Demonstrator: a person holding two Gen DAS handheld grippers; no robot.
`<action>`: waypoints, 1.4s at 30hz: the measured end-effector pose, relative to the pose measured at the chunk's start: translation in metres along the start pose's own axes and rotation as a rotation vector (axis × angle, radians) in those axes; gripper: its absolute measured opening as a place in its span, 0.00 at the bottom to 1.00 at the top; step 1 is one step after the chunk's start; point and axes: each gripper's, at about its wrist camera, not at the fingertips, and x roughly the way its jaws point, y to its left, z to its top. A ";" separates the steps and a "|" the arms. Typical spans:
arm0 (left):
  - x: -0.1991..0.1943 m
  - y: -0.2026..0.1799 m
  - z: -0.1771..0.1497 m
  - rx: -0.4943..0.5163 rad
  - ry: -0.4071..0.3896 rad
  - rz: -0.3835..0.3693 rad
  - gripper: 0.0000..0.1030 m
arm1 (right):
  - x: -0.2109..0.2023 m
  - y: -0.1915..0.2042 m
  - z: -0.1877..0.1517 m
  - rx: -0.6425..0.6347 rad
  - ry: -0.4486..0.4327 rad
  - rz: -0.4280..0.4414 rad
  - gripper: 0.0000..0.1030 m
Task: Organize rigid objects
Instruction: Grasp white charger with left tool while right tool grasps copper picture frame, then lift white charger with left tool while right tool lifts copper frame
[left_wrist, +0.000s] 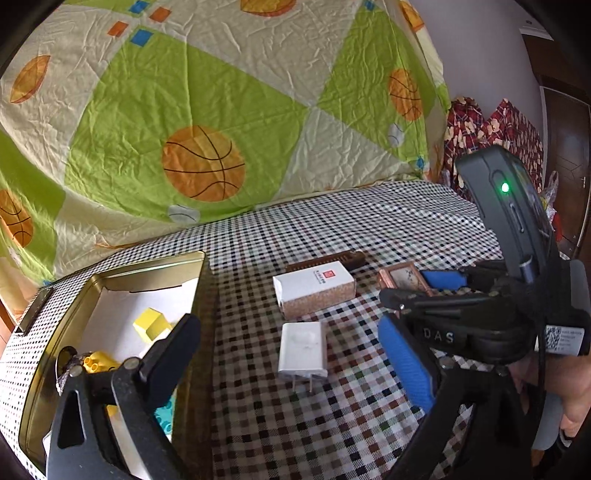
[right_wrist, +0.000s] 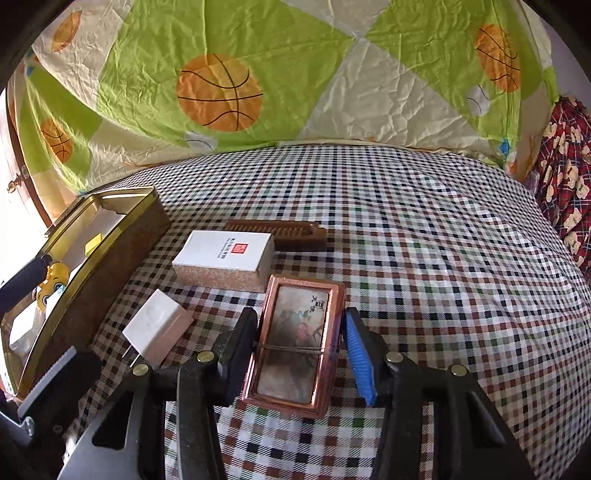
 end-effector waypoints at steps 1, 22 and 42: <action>0.004 -0.002 0.001 0.006 0.013 -0.011 0.88 | 0.000 -0.003 0.001 0.005 -0.004 -0.008 0.49; 0.078 0.002 -0.005 -0.052 0.333 -0.114 0.46 | 0.021 -0.010 0.000 0.037 0.081 0.058 0.46; 0.033 0.014 0.006 -0.087 0.074 -0.054 0.36 | -0.002 -0.006 -0.001 0.007 -0.034 0.003 0.46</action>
